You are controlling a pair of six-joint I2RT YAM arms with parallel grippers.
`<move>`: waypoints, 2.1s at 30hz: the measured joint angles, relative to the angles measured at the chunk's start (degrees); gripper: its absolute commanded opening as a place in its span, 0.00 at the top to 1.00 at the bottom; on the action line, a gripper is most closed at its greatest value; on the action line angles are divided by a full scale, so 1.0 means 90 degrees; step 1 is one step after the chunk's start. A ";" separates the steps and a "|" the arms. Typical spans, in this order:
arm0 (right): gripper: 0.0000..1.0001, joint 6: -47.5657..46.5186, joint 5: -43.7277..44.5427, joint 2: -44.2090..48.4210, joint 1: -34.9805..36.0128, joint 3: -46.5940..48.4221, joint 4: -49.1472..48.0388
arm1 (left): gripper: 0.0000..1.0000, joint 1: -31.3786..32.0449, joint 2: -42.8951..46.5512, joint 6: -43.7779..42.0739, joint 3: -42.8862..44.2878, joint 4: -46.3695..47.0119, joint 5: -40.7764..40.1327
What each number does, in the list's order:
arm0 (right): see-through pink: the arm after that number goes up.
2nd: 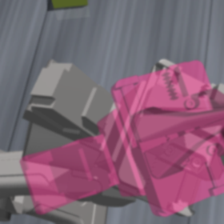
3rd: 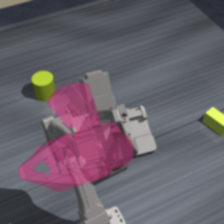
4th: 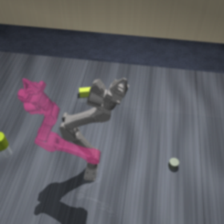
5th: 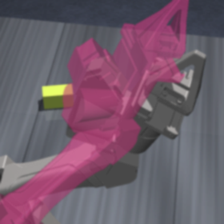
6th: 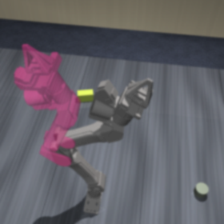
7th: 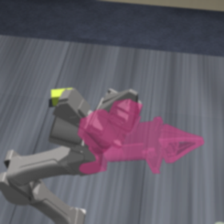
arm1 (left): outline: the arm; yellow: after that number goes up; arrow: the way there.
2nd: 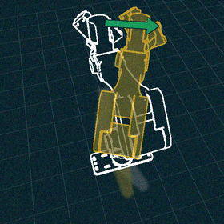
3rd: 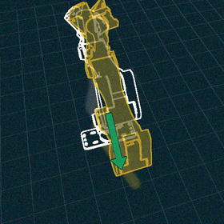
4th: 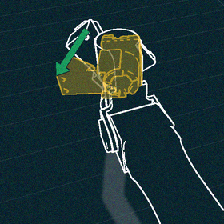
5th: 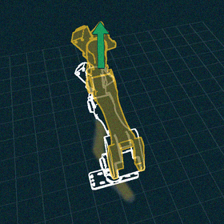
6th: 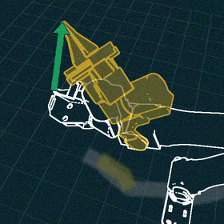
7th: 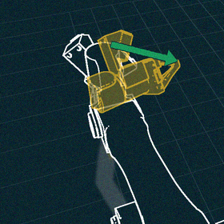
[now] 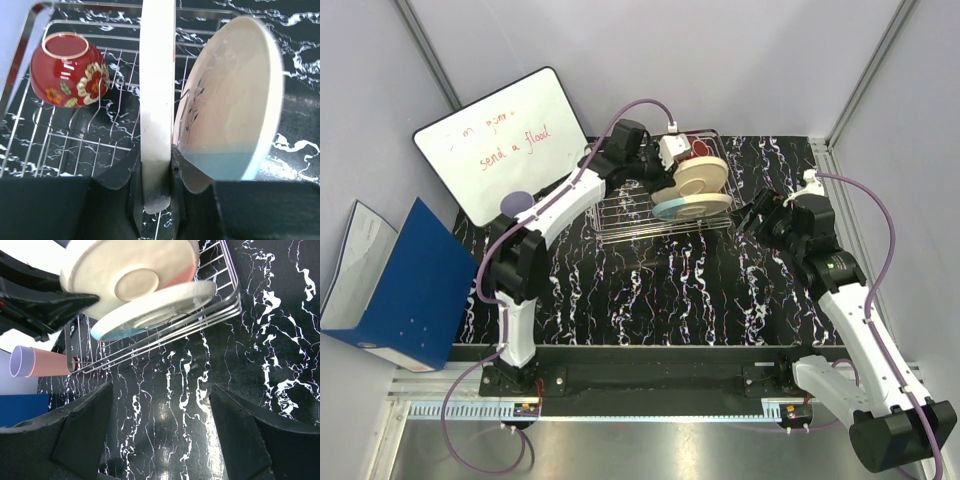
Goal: Unload the mixed dishes from the dish rack
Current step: Pick up the plate from the dish rack, then place the plate at the center of the board.
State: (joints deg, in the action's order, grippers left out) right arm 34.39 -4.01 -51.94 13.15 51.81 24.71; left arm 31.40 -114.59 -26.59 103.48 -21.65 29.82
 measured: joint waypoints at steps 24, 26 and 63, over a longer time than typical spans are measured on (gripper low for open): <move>0.14 0.0066 -0.0010 0.0102 0.0000 0.0000 0.0000 | 1.00 -0.0061 0.0486 0.0418 0.0918 -0.0080 -0.0614; 0.14 0.0092 -0.0015 0.0097 0.0000 0.0000 -0.0002 | 1.00 -0.0070 0.0648 0.0415 0.0976 -0.0005 -0.0775; 0.14 0.0736 -0.0119 -0.0243 0.0000 -0.0039 -0.0515 | 1.00 0.1790 0.1569 -0.3269 -0.3232 0.3257 -0.5816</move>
State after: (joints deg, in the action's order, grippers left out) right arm 41.01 -5.08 -54.13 13.15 51.46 20.08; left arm 47.51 -100.47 -56.01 74.39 7.66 -22.52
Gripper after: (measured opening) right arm 0.861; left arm 0.212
